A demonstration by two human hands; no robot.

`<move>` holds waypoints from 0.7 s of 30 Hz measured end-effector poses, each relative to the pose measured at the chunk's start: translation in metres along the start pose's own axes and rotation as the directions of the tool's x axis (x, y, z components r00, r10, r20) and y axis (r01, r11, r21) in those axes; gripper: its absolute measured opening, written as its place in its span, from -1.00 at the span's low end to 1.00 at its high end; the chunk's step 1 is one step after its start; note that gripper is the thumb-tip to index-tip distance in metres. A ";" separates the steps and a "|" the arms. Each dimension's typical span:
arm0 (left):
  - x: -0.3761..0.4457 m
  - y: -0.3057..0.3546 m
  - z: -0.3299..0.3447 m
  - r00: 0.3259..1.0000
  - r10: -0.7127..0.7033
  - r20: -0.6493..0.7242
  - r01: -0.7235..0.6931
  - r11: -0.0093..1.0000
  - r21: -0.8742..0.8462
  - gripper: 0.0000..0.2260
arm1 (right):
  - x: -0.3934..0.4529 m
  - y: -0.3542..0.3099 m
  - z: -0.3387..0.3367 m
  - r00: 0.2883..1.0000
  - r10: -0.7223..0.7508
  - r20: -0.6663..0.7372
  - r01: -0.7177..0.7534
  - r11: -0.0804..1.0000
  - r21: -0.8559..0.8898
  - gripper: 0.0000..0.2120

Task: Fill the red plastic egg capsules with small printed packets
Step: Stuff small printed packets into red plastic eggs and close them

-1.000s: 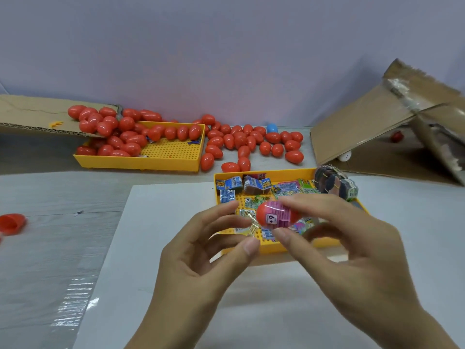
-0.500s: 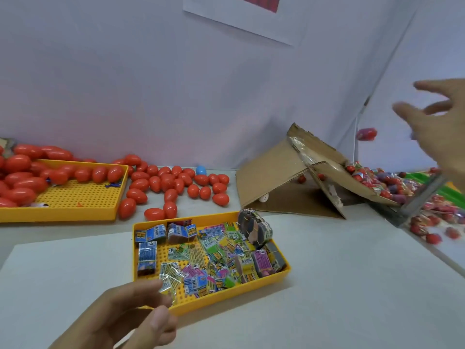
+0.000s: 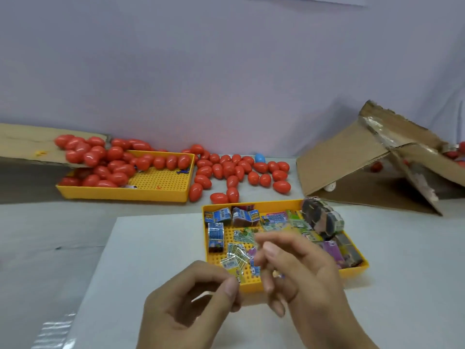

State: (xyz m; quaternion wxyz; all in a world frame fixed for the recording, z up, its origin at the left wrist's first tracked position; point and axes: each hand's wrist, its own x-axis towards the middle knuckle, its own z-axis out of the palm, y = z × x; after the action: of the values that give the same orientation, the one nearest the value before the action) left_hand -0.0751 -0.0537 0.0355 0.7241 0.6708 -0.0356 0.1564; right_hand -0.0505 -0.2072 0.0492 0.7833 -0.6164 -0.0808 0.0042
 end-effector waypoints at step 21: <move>0.275 -0.057 -0.091 0.993 -0.015 -0.117 0.117 0.205 0.972 -0.78 | 0.000 0.046 0.004 0.972 0.211 0.107 -0.185 0.959 -0.217 -0.87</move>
State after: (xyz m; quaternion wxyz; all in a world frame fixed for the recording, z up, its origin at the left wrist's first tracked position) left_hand 0.1871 0.0822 0.0438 0.1472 0.9706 0.1289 0.1400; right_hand -0.0471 -0.1923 0.0055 0.7041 -0.6974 -0.0691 0.1142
